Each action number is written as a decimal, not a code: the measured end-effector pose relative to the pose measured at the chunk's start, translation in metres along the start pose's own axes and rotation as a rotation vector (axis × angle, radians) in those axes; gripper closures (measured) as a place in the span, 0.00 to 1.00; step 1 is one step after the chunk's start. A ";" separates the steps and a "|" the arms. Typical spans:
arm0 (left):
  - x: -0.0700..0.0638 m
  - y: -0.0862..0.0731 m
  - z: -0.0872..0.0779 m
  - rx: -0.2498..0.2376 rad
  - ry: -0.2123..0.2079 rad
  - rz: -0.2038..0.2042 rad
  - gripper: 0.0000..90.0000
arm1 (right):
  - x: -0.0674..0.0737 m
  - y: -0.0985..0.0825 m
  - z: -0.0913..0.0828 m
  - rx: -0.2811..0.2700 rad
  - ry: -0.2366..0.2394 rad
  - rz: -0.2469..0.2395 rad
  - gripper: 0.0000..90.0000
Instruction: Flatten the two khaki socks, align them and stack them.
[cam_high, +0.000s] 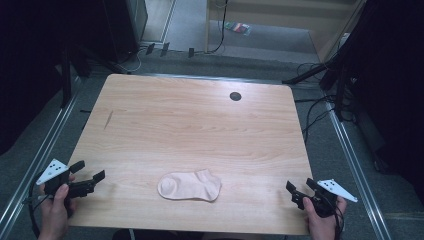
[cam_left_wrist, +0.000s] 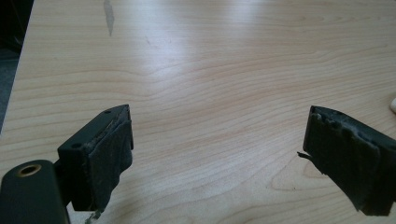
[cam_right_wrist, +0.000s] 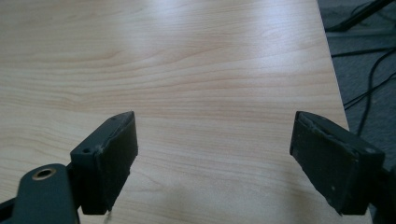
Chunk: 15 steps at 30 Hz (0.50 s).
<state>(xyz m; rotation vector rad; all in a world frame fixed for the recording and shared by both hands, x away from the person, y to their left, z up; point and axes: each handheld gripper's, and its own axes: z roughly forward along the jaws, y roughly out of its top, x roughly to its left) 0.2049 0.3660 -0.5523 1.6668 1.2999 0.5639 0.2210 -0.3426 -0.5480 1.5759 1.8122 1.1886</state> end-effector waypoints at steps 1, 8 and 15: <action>0.000 0.000 0.000 0.000 -0.005 0.003 0.10 | 0.003 0.000 0.001 0.000 -0.007 -0.022 0.18; 0.005 0.000 0.000 -0.004 -0.021 -0.052 0.10 | 0.007 0.001 0.003 0.018 -0.006 -0.061 0.18; 0.006 0.001 0.001 0.009 -0.028 -0.050 0.10 | 0.000 0.001 0.003 0.013 0.001 -0.001 0.18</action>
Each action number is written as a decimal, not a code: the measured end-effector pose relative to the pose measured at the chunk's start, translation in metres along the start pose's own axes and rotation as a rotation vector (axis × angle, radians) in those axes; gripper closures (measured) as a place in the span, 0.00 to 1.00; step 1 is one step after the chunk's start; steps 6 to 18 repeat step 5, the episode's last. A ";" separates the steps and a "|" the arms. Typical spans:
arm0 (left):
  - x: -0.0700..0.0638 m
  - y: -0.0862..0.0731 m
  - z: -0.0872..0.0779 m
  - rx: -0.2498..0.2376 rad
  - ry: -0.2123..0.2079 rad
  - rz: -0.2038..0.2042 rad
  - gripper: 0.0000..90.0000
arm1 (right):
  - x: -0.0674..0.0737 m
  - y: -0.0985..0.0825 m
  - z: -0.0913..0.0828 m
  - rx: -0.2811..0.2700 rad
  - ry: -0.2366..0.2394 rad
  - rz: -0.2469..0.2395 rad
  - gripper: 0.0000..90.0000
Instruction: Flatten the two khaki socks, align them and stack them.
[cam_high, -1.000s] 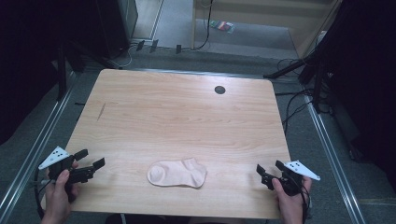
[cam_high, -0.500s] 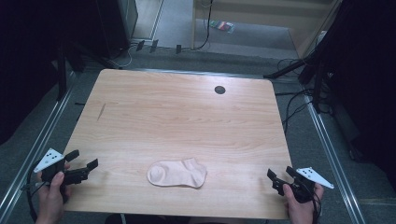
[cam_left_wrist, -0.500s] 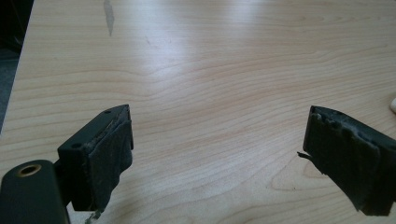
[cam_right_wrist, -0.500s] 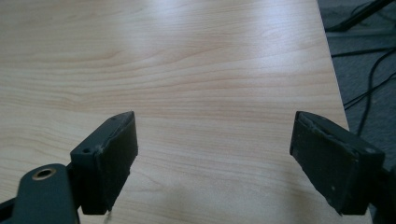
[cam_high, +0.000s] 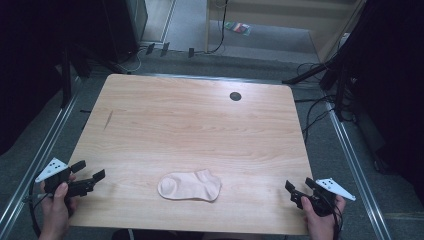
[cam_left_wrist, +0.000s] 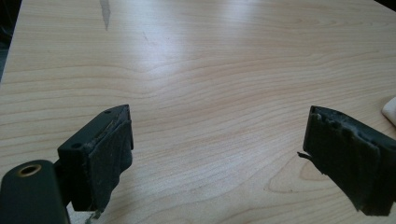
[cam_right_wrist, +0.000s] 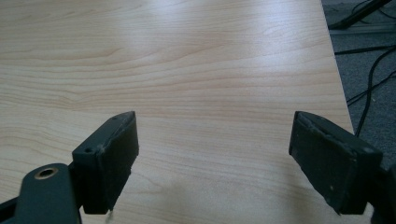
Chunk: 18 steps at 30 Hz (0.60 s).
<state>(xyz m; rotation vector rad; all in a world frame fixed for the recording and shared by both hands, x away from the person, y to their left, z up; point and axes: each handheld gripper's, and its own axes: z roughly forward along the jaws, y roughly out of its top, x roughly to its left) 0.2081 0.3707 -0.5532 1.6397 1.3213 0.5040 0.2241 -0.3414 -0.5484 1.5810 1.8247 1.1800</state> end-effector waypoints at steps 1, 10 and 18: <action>0.000 0.000 0.000 0.001 0.000 -0.002 0.10 | 0.000 0.000 0.000 0.000 0.000 -0.002 0.18; 0.001 0.000 0.001 0.005 -0.003 -0.007 0.10 | 0.000 0.000 0.000 0.003 0.005 -0.005 0.17; 0.001 0.000 0.001 0.005 -0.003 -0.007 0.10 | 0.000 0.000 0.000 0.003 0.005 -0.005 0.17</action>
